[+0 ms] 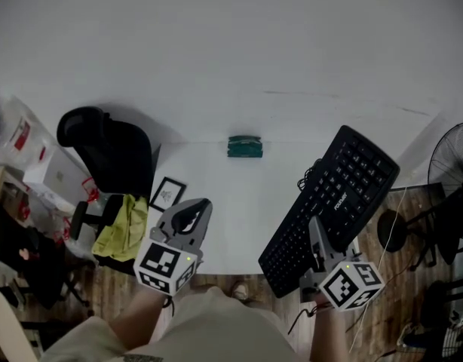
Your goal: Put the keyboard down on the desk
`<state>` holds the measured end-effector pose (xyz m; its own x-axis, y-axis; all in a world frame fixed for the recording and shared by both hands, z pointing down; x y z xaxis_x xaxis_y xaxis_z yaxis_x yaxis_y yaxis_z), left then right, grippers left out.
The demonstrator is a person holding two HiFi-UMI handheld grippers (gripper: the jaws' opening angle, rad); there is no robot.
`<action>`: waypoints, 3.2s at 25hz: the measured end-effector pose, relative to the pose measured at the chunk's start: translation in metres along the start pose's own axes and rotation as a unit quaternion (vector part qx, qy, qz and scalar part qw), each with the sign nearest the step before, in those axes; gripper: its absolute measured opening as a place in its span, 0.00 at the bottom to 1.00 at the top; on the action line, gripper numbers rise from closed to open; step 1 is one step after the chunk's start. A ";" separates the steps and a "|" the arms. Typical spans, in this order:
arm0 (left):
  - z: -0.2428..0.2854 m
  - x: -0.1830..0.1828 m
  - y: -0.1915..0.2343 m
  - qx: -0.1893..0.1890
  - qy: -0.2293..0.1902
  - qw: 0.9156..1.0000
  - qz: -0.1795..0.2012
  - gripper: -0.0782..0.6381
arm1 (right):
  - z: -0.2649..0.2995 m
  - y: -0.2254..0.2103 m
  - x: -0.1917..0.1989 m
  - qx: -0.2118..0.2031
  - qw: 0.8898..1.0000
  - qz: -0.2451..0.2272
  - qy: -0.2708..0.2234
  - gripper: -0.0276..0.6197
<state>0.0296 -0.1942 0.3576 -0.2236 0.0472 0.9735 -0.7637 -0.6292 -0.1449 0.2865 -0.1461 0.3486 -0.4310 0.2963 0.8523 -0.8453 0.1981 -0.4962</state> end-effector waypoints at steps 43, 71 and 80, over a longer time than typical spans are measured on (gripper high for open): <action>0.114 0.084 0.075 0.054 0.095 0.993 -0.032 0.15 | 0.222 -0.118 0.121 0.107 0.956 0.237 0.139 0.22; 0.132 0.205 0.089 0.062 0.207 0.970 -0.111 0.15 | 0.289 -0.208 0.242 0.194 0.906 0.304 0.220 0.46; 0.122 0.209 0.083 0.065 0.207 0.970 -0.107 0.15 | 0.277 -0.213 0.250 0.263 0.890 0.283 0.244 0.60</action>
<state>-0.0062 -0.3314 0.5704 -0.3130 0.4791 0.8201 -0.7427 -0.6617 0.1031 0.2715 -0.3736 0.7130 -0.7536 0.6063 0.2539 -0.6236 -0.5374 -0.5678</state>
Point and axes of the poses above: the fingertips, and each gripper's own axes: z forward along the fingers, y to its left, x out of its underside, the point moved 3 cm from there along -z, backward along the fingers, and after that the axes turned 6 degrees about z, right-handed, at the moved point
